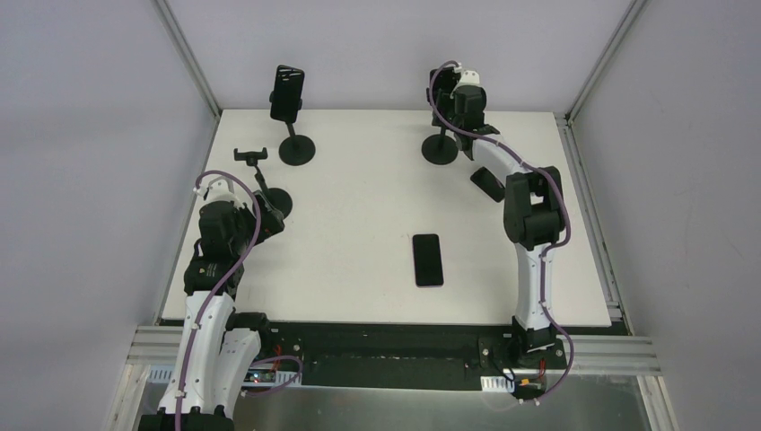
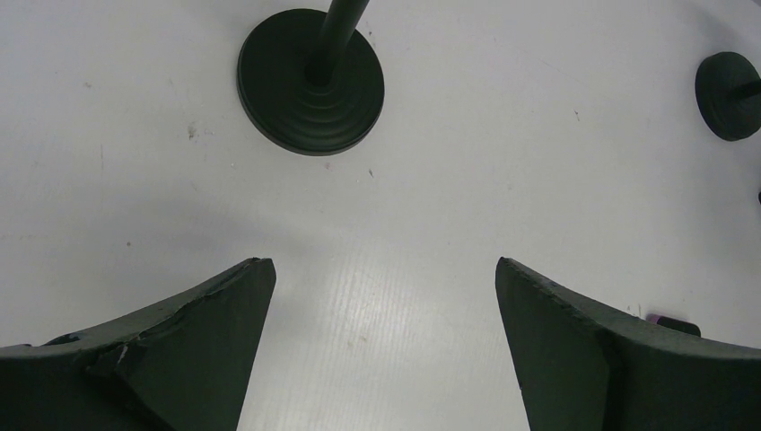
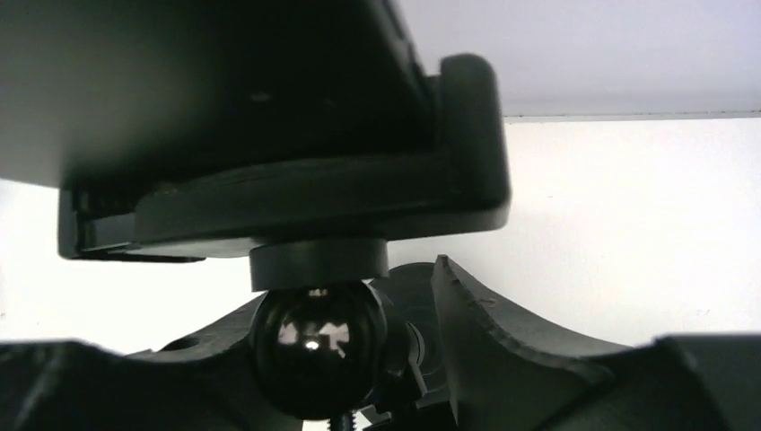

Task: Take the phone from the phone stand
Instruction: Pick up the phone stand with the phone at the center of the board.

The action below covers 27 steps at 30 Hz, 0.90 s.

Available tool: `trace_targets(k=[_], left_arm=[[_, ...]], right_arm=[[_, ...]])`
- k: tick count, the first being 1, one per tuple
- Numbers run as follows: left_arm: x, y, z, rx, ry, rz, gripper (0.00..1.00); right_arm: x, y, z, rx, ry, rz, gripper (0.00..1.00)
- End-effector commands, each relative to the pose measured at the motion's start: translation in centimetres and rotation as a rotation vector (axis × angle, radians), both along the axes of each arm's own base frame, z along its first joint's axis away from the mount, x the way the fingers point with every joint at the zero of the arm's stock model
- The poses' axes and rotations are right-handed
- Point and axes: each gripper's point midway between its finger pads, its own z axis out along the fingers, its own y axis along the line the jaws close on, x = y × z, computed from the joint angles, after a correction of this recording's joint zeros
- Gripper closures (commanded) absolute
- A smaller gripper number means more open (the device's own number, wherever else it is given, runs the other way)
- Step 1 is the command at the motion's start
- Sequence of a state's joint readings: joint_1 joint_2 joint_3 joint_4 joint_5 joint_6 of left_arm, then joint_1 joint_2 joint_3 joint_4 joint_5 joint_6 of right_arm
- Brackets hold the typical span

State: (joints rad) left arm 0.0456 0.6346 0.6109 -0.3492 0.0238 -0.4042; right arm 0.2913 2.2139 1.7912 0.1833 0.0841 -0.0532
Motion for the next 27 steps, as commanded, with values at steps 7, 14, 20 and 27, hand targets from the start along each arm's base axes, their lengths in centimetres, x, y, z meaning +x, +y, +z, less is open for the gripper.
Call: trace_targets(k=[7, 14, 20, 27], left_arm=[[0.3, -0.1, 0.9, 0.009, -0.022, -0.013, 0.01], [0.4, -0.3, 1.1, 0.006, -0.025, -0.027, 0.01], [0.8, -1.5, 1.8, -0.017, -0.043, -0.098, 0.01], [1.3, -4.4, 3.5, -0.064, -0.127, -0.263, 0.01]], right_arm=[[0.0, 0.7, 4.6, 0.059, -0.166, 0.062, 1.00], [-3.5, 4.0, 9.5, 0.094, -0.256, 0.190, 1.00], [-11.5, 10.1, 13.0, 0.156, -0.298, 0.444, 1.00], [-23.0, 14.1, 14.1, 0.291, -0.248, 0.744, 1.00]])
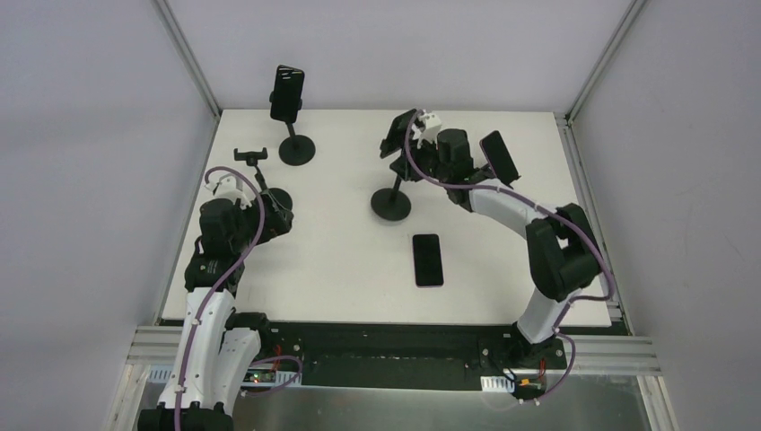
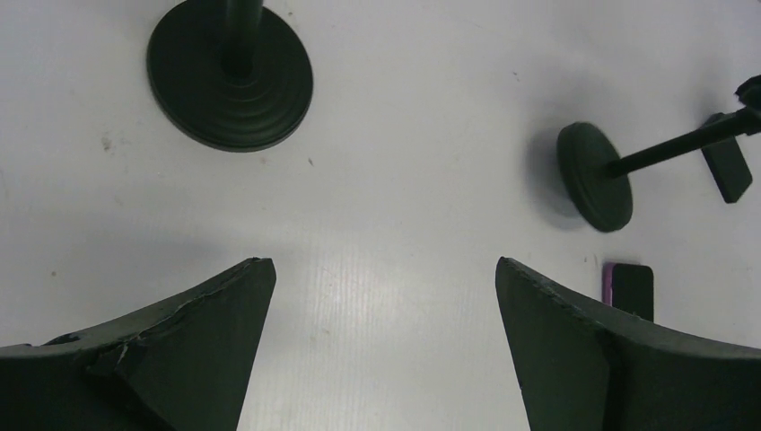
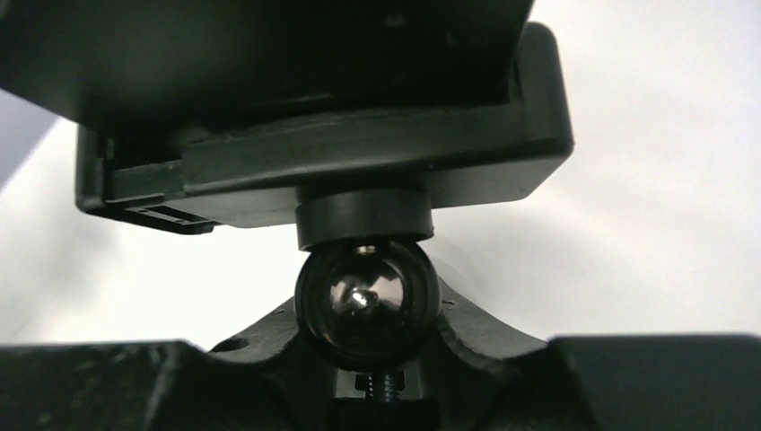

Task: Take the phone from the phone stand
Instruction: Pick up the phone stand with the phone at the center of the board, then place the phone stand with the phone at the center of the board.

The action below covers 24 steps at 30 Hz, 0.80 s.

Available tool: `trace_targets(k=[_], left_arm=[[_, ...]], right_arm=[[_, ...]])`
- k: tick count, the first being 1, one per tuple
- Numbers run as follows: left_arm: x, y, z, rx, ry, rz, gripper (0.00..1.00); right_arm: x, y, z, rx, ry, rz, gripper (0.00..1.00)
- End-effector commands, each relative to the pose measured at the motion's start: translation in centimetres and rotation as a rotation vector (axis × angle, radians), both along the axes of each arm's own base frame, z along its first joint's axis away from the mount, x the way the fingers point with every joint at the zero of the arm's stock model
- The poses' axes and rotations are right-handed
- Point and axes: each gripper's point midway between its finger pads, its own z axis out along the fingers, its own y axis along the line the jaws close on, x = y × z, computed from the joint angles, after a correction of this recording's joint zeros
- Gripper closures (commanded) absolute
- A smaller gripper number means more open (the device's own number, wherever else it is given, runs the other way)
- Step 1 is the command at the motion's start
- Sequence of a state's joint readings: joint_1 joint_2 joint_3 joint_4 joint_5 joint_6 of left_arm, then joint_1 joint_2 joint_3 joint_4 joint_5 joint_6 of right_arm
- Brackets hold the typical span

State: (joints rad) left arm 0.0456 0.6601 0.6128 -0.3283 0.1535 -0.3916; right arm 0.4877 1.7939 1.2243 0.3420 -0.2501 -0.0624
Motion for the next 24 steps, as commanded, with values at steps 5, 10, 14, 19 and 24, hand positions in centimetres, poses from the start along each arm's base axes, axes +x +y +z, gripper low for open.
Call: trace_targets(k=[5, 10, 14, 19, 24], left_arm=[[1.4, -4.8, 5.0, -0.065, -0.211, -0.259, 0.01], [0.8, -7.6, 5.7, -0.043, -0.234, -0.382, 0.01], [0.7, -8.8, 6.1, -0.048, -0.238, -0.437, 0.01], [0.7, -8.7, 6.0, -0.047, -0.235, -0.433, 0.01], [0.8, -8.6, 5.9, -0.048, -0.230, -0.423, 0.01]], right_arm=[[-13.3, 4.4, 12.6, 0.353, -0.140, 0.457, 1.00], [-18.6, 5.6, 12.6, 0.378, -0.095, 0.606, 1.00], [-21.6, 6.6, 13.4, 0.396, -0.073, 0.696, 1.00], [-21.0, 7.3, 13.9, 0.249, -0.150, 0.468, 1.00], [-18.6, 6.8, 13.2, 0.021, -0.258, 0.189, 1.00]])
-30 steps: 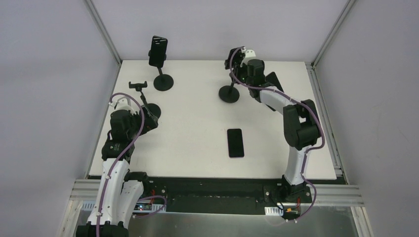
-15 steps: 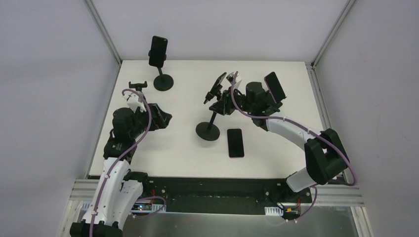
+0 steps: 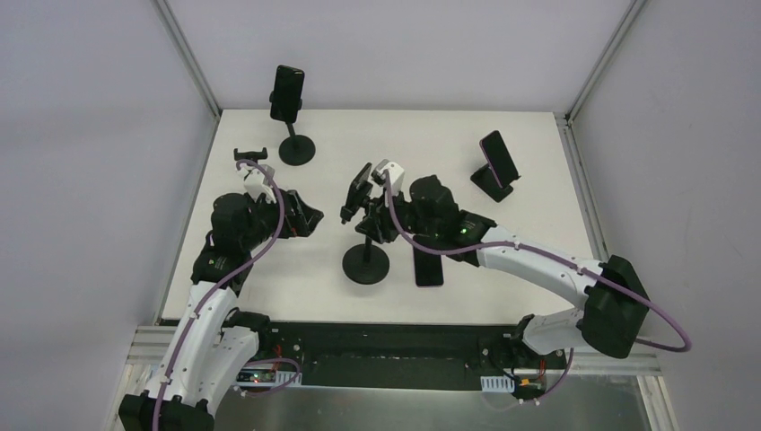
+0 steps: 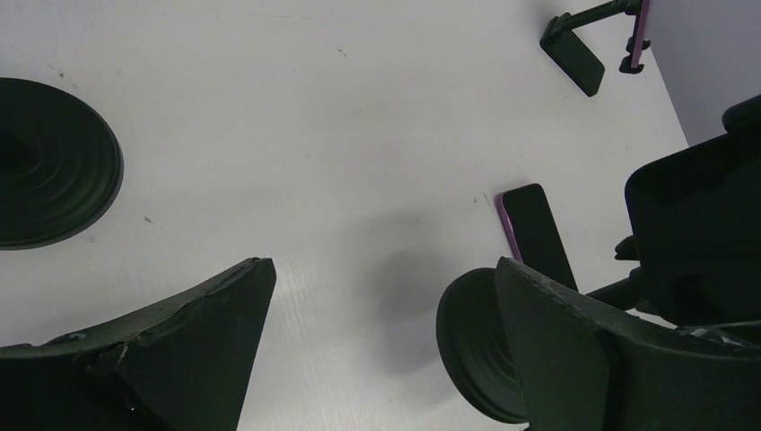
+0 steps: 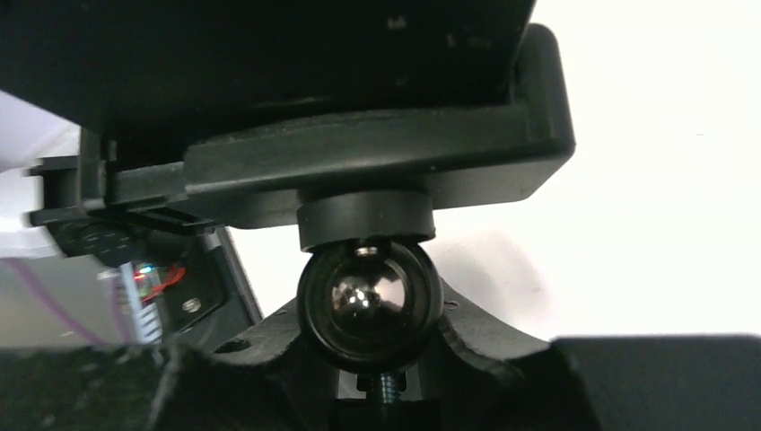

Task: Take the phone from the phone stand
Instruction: Place the phone stand with the phone at the center of the board.

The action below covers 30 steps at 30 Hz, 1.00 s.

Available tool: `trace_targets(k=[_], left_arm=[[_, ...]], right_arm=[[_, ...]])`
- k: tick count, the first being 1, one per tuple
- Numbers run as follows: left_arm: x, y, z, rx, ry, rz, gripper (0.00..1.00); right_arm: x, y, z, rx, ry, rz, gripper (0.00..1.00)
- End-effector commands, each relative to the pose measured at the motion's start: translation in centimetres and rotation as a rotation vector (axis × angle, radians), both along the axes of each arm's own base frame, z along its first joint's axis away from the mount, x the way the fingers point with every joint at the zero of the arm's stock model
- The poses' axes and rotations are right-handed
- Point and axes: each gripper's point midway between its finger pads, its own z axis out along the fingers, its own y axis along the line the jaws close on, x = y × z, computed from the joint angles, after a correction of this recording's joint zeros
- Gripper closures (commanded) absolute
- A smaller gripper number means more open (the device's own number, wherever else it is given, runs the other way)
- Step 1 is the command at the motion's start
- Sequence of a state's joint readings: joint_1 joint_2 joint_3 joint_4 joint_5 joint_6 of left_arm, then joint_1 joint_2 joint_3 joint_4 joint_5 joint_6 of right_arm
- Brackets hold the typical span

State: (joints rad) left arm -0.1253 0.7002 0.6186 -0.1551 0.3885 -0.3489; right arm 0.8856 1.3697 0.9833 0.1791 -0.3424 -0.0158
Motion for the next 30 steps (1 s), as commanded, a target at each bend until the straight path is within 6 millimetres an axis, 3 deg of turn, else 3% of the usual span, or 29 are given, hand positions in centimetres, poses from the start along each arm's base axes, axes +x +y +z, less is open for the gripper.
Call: trace_targets(k=[1, 7, 14, 22, 24, 30], left_arm=[[0.5, -0.3, 2.7, 0.001, -0.091, -0.016, 0.01], [0.2, -0.2, 3.3, -0.002, -0.113, -0.014, 0.00], [0.0, -0.3, 3.8, -0.009, -0.128, -0.018, 0.00], [0.0, -0.1, 3.5, -0.009, -0.122, -0.006, 0.00], [0.0, 0.0, 3.3, -0.007, -0.118, -0.002, 0.00], [0.3, 0.2, 2.8, 0.002, -0.105, 0.011, 0.00]], right_arm=[[4.3, -1.3, 7.8, 0.003, -0.304, -0.316, 1.00], [4.2, -0.6, 6.1, -0.006, -0.293, -0.339, 1.00], [5.6, 0.7, 2.3, 0.028, -0.333, -0.361, 1.00], [7.2, 0.6, 0.9, 0.056, -0.368, -0.457, 1.00], [7.0, 0.6, 0.3, 0.038, -0.368, -0.451, 0.93], [6.1, 0.4, -1.0, -0.003, -0.329, -0.429, 0.57]])
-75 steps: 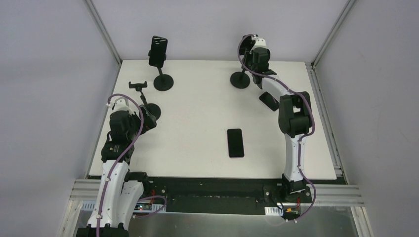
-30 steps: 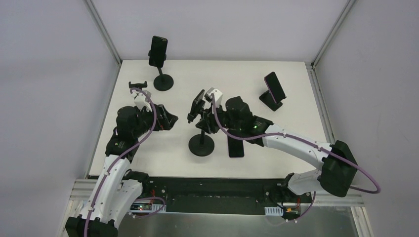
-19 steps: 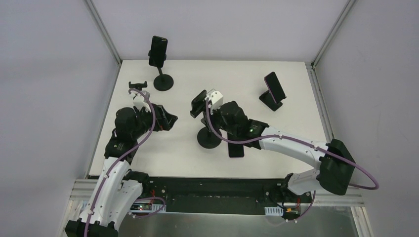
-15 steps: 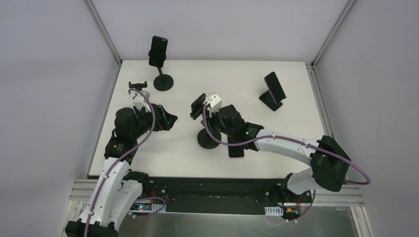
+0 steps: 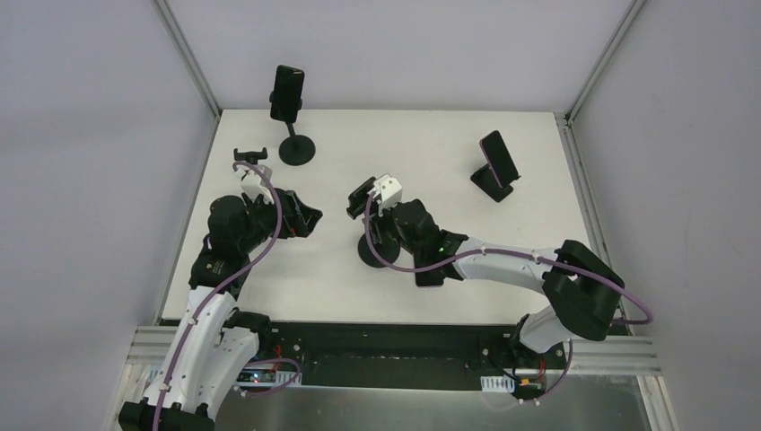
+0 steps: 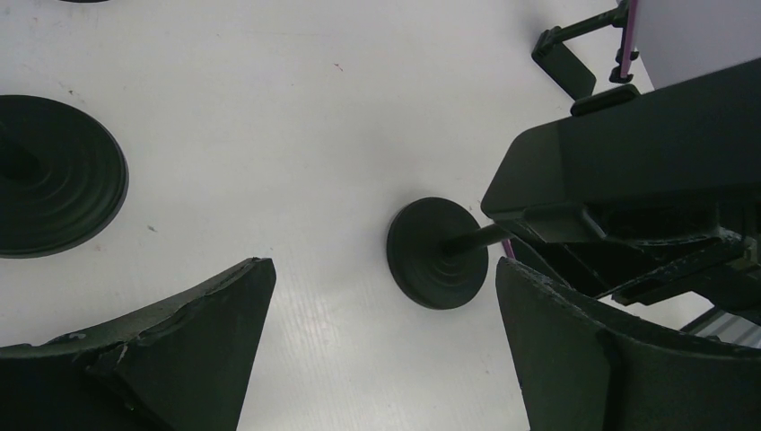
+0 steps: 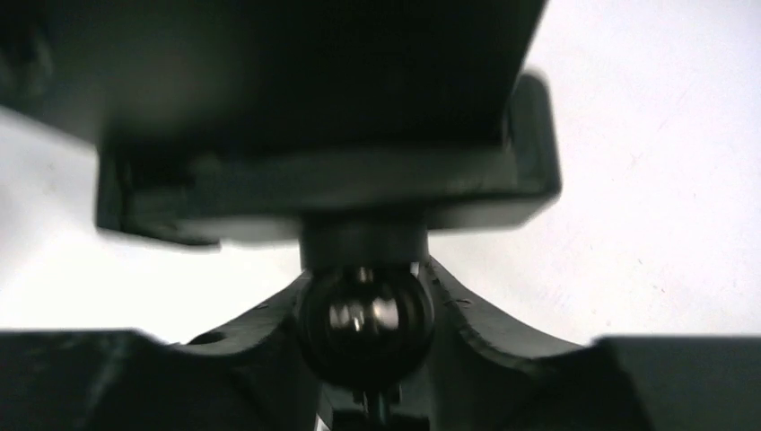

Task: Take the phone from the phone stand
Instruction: Place the phone stand with the phone at the center of the board.

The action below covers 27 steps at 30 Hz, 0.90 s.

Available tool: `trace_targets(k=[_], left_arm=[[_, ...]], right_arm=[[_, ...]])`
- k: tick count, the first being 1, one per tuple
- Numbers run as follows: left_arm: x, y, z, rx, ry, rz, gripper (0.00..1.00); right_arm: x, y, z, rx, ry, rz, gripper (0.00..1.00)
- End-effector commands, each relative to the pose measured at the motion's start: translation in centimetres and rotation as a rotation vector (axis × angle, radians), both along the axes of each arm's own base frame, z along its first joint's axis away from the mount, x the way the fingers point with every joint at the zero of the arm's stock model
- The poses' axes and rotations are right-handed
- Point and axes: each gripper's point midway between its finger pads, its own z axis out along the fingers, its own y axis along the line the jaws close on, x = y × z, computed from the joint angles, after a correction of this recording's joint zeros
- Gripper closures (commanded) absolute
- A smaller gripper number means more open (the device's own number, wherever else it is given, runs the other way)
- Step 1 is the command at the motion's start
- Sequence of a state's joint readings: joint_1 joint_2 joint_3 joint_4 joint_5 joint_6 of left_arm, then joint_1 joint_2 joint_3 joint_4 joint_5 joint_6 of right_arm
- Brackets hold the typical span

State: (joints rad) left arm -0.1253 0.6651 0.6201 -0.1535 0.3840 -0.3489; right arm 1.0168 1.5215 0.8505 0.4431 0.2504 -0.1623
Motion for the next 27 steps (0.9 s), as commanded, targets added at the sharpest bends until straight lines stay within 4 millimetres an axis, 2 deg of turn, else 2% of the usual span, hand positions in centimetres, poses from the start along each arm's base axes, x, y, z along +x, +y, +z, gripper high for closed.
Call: trace_targets(k=[1, 7, 14, 17, 21, 23, 26, 27], left_arm=[[0.6, 0.1, 1.8, 0.005, -0.064, 0.009, 0.00], [0.9, 0.2, 1.4, 0.008, -0.048, 0.017, 0.00], [1.1, 0.7, 1.2, 0.009, -0.044, 0.055, 0.00], [1.2, 1.1, 1.0, 0.001, -0.030, 0.088, 0.00], [1.6, 1.7, 0.6, -0.010, -0.008, 0.137, 0.00], [1.7, 1.9, 0.5, -0.013, 0.001, 0.154, 0.00], [1.7, 2.0, 0.2, -0.029, 0.024, 0.177, 0.00], [1.7, 2.0, -0.1, -0.037, 0.036, 0.182, 0.00]], right_arm=[[0.5, 1.3, 6.0, 0.177, -0.096, -0.011, 0.51], [-0.4, 0.7, 5.9, 0.176, -0.050, -0.006, 0.35], [-2.1, -2.1, 7.1, 0.198, 0.007, -0.038, 0.22], [-3.2, -4.1, 8.9, 0.262, 0.057, -0.090, 0.17], [-3.6, -7.6, 11.4, 0.364, 0.144, -0.254, 0.14], [-3.6, -10.0, 13.0, 0.386, 0.191, -0.379, 0.13], [-4.0, -12.6, 16.9, 0.431, 0.226, -0.487, 0.11], [-4.3, -13.3, 18.6, 0.443, 0.240, -0.511, 0.07]])
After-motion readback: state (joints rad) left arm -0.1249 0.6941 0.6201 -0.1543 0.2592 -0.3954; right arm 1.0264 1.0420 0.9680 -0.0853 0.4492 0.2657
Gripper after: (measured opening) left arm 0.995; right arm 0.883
